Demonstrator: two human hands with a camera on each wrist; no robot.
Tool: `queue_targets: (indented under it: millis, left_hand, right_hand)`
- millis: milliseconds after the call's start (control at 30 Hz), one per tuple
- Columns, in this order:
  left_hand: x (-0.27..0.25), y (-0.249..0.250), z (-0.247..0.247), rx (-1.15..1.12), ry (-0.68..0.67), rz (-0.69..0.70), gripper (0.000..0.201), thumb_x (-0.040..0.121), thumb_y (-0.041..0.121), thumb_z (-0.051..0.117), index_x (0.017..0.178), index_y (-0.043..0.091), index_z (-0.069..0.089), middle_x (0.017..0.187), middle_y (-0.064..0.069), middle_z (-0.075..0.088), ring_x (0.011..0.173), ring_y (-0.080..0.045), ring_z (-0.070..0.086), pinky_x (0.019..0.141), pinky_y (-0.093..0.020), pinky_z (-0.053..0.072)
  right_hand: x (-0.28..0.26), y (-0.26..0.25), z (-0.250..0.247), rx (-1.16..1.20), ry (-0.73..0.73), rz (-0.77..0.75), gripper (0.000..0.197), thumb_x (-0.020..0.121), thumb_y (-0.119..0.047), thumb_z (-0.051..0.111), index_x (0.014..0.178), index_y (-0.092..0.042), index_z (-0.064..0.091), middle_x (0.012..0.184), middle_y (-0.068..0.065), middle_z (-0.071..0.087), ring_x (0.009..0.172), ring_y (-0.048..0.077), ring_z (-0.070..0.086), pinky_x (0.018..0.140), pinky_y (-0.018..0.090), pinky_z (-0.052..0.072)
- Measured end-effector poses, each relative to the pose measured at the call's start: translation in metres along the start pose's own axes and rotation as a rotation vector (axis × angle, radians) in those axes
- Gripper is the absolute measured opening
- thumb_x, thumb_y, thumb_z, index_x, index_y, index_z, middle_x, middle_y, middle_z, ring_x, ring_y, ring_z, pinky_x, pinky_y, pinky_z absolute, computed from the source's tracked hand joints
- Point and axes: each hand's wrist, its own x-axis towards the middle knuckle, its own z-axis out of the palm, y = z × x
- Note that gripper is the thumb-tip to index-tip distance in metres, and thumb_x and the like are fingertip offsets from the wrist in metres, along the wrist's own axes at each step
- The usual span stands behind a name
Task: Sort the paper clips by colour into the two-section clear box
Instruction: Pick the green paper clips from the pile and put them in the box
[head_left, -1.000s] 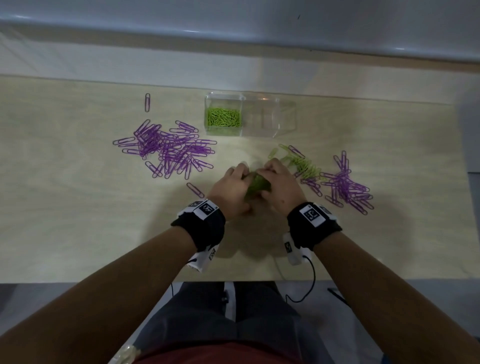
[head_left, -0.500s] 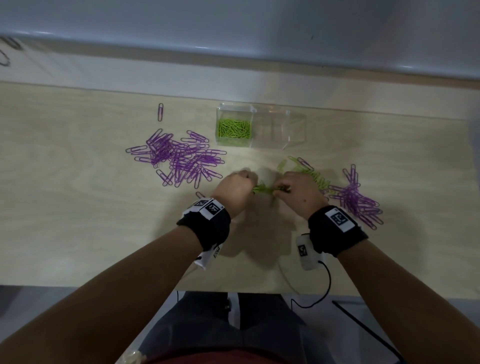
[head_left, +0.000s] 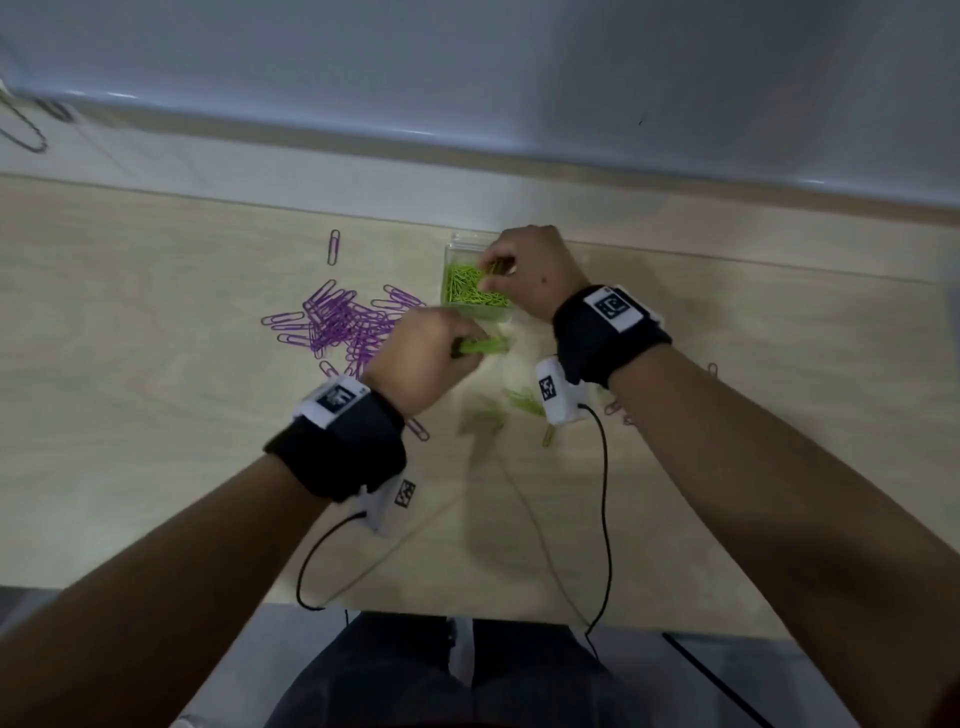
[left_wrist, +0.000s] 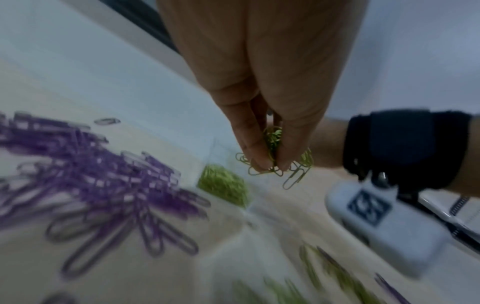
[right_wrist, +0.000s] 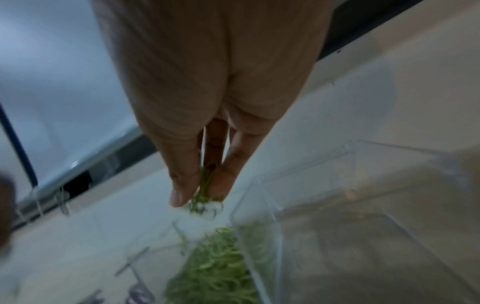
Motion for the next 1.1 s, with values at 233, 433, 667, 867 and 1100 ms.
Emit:
queue_targets:
  millis: [233, 433, 667, 867, 1100]
  left_hand:
    - [0.074, -0.007, -0.018, 0.143, 0.043, -0.107, 0.025, 0.081, 0.014, 0.063, 0.104, 0.009, 0.070, 0.098, -0.016, 0.070, 0.091, -0.031, 0.062, 0.082, -0.034, 0.049]
    - [0.101, -0.008, 0.015, 0.344, -0.243, -0.158, 0.027, 0.084, 0.020, 0.061, 0.106, 0.007, 0.065, 0.109, -0.017, 0.063, 0.099, -0.034, 0.058, 0.083, -0.037, 0.048]
    - [0.039, -0.010, 0.020, 0.217, 0.077, 0.118, 0.027, 0.083, 0.011, 0.061, 0.109, 0.005, 0.065, 0.106, -0.016, 0.059, 0.095, -0.034, 0.057, 0.077, -0.040, 0.052]
    - [-0.025, -0.026, 0.065, 0.099, -0.322, -0.127, 0.091, 0.064, 0.032, 0.082, 0.141, 0.012, 0.037, 0.132, -0.008, 0.034, 0.116, -0.023, 0.043, 0.105, -0.033, 0.038]
    - [-0.007, -0.014, 0.102, 0.015, -0.284, 0.006, 0.062, 0.065, 0.013, 0.078, 0.124, 0.004, 0.057, 0.116, -0.014, 0.047, 0.109, -0.029, 0.050, 0.098, -0.026, 0.040]
  right_hand:
    - [-0.063, 0.040, -0.009, 0.071, 0.271, 0.024, 0.018, 0.081, 0.000, 0.059, 0.088, -0.007, 0.074, 0.090, 0.007, 0.073, 0.079, 0.016, 0.066, 0.076, 0.028, 0.054]
    - [-0.128, 0.073, 0.033, -0.140, -0.068, 0.138, 0.049, 0.085, -0.009, 0.043, 0.134, -0.004, 0.049, 0.143, 0.016, 0.045, 0.131, 0.028, 0.044, 0.112, 0.036, 0.032]
    - [-0.183, 0.062, 0.079, -0.102, -0.055, -0.031, 0.058, 0.082, 0.011, 0.050, 0.138, 0.002, 0.041, 0.150, 0.014, 0.034, 0.139, 0.022, 0.028, 0.111, 0.026, 0.029]
    - [-0.192, 0.074, 0.052, -0.050, 0.030, 0.265, 0.069, 0.076, -0.036, 0.068, 0.134, -0.007, 0.045, 0.137, 0.006, 0.042, 0.124, 0.024, 0.036, 0.106, 0.035, 0.033]
    - [-0.169, 0.068, 0.074, -0.086, 0.001, 0.214, 0.052, 0.069, -0.022, 0.075, 0.115, -0.003, 0.059, 0.116, 0.010, 0.045, 0.105, 0.028, 0.046, 0.092, 0.035, 0.043]
